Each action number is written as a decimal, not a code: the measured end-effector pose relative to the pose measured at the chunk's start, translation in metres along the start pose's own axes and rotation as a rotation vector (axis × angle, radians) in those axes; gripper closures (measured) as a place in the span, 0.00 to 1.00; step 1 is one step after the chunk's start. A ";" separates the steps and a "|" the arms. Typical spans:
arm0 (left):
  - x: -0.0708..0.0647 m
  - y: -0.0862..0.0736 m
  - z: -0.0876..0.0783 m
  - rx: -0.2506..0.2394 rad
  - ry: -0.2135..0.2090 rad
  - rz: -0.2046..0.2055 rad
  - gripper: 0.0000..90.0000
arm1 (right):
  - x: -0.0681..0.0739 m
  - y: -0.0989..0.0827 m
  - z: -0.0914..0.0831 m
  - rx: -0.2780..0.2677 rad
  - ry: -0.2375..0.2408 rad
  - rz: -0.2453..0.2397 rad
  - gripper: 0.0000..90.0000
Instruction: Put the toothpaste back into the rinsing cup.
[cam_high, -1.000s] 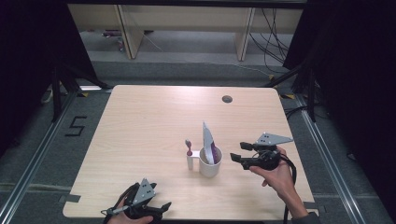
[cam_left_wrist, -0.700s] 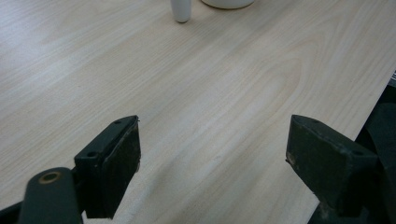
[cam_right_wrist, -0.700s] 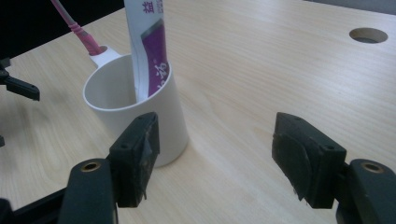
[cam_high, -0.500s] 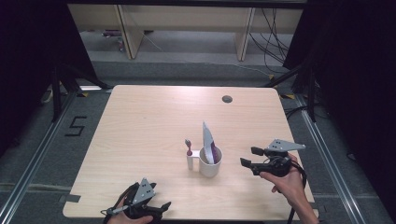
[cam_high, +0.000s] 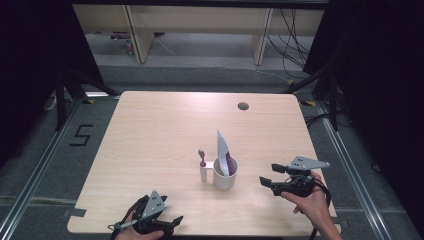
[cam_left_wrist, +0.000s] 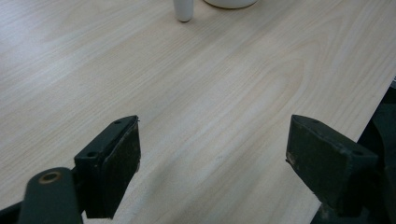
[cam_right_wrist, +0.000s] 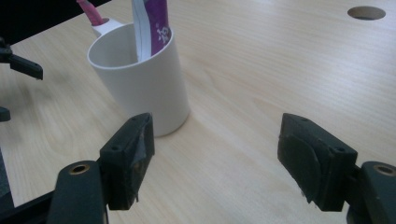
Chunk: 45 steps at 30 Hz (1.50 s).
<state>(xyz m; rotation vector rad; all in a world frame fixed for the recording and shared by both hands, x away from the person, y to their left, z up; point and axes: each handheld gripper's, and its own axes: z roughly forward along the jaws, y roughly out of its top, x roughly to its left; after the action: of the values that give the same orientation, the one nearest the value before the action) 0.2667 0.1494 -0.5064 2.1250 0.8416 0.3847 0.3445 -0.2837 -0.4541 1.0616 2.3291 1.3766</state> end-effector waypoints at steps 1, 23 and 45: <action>0.001 0.000 0.000 0.005 0.002 0.005 0.19 | 0.001 -0.002 0.000 -0.002 -0.002 0.010 0.31; -0.001 -0.001 -0.002 0.005 0.009 0.019 0.19 | 0.011 -0.028 -0.010 0.069 -0.005 -0.019 0.27; 0.000 -0.002 -0.004 0.030 0.020 0.035 0.19 | 0.016 -0.054 -0.029 0.107 -0.028 -0.010 0.23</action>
<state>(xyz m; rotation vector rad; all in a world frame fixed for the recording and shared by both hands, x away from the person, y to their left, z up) 0.2638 0.1525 -0.5059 2.1691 0.8268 0.4147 0.2919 -0.3080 -0.4814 1.0898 2.4081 1.2382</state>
